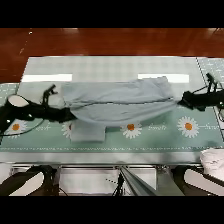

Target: Fold the shirts.

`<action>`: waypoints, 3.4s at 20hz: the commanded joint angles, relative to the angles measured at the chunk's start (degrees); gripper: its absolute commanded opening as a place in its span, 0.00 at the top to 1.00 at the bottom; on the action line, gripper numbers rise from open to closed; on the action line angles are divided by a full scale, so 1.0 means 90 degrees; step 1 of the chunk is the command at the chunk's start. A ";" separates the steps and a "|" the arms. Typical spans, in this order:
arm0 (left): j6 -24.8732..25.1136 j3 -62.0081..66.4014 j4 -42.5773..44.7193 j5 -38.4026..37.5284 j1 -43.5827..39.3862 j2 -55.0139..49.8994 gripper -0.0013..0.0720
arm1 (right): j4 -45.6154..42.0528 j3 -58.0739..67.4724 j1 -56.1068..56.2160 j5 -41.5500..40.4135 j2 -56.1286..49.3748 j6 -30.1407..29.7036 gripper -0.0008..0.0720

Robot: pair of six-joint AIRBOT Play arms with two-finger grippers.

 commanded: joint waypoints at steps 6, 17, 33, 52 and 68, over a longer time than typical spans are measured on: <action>-0.0279 0.2414 -0.0036 0.0707 0.0044 -0.0044 0.95 | 0.0777 0.1197 0.1491 -0.2788 -0.0027 -0.0117 0.95; 0.0087 0.3240 -0.0685 0.0826 0.0903 -0.1829 0.95 | 0.0947 0.1197 0.1746 -0.3980 -0.1299 0.0345 0.95; -0.0724 0.3478 -0.0318 -0.0202 0.1540 -0.3296 0.14 | -0.0406 0.1200 0.2091 -0.4199 -0.1931 0.0333 0.25; -0.0585 0.3478 -0.0325 -0.0308 0.0367 -0.2166 0.17 | 0.4614 0.1197 0.0903 -0.2603 -0.2936 -0.0610 0.25; 0.0063 0.3475 -0.2722 -0.0141 -0.0107 -0.2064 0.76 | 0.3560 0.1197 0.1804 -0.2310 -0.1630 -0.1333 0.95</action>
